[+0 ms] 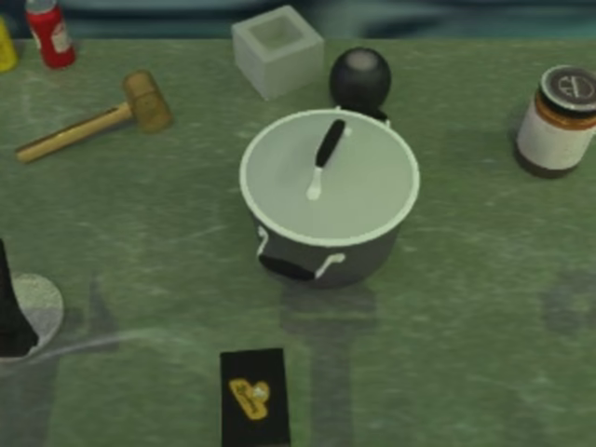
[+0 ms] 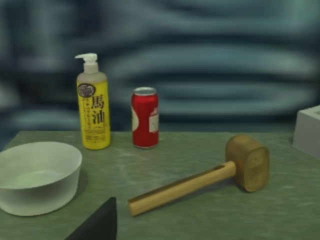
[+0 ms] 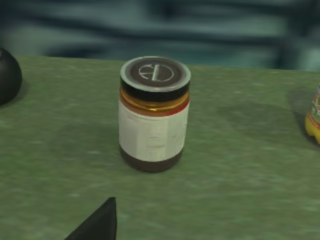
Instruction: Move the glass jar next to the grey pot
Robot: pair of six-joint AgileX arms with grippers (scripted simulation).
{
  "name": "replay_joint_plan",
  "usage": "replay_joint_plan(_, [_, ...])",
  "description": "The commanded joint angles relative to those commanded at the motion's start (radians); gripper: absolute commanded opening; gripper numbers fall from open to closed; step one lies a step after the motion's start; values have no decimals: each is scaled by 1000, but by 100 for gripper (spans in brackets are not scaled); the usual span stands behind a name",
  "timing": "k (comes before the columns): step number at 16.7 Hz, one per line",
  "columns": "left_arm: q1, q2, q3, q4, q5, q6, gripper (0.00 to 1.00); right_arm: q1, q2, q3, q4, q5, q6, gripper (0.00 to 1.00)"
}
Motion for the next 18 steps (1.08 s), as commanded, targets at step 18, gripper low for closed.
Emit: replay_joint_plan(18, [0,0,0,0,0,0,100,-16,1805,1706,-1067,-65,-440,100])
